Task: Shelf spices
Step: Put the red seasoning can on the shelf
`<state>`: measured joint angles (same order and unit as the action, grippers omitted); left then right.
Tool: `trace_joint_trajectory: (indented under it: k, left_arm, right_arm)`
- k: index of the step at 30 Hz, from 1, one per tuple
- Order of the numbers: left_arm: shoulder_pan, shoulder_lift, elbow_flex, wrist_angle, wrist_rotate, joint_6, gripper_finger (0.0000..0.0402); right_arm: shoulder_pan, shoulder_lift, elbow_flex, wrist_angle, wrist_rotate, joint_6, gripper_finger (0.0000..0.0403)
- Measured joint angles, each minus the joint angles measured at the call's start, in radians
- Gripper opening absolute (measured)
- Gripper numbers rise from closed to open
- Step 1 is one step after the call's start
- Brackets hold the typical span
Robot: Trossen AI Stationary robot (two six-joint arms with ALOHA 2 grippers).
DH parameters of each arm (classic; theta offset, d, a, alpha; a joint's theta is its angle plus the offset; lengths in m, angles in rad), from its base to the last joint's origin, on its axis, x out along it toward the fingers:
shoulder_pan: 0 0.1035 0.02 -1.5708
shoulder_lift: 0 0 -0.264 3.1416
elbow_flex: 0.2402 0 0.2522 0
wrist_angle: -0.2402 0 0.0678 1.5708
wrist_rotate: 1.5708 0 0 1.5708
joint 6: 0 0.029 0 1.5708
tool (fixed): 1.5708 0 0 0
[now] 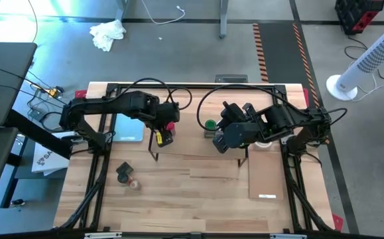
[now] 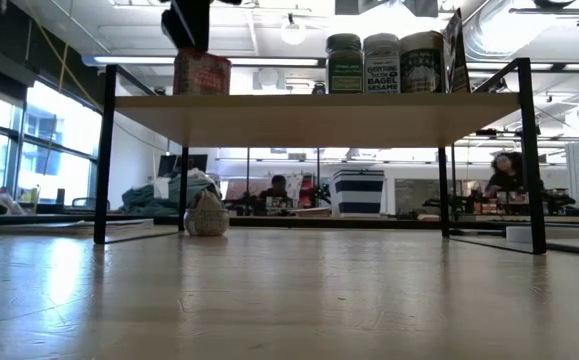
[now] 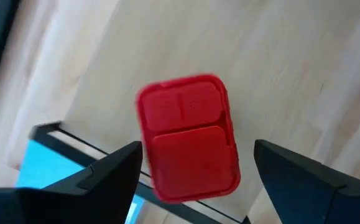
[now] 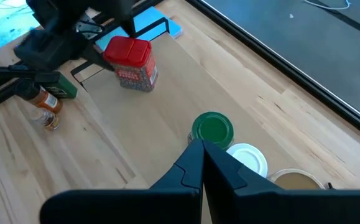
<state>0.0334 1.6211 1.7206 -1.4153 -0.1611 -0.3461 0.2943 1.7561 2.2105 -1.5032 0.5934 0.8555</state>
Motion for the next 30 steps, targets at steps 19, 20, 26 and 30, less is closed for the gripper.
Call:
trace_joint_trajectory:
  k: [19, 20, 26, 30]
  left_arm:
    - [0.036, -0.017, 0.283, -0.155, -0.121, 0.108, 0.0196]
    - [0.04, -0.02, 0.262, -0.152, -0.12, 0.125, 0.0157]
    - [0.1, -0.04, 0.075, -0.157, -0.104, 0.142, 0.0013]
    - [0.146, -0.039, -0.039, -0.119, -0.073, 0.114, 0.0003]
  right_arm:
    - [-0.013, 0.0, 0.0, 0.003, -0.008, 0.008, 0.0]
    - [-0.014, 0.0, 0.0, 0.004, -0.008, 0.008, 0.0]
    - [-0.013, 0.0, 0.0, 0.004, -0.048, 0.037, 0.0]
    - [-0.013, 0.0, 0.0, 0.005, -0.048, 0.045, 0.0]
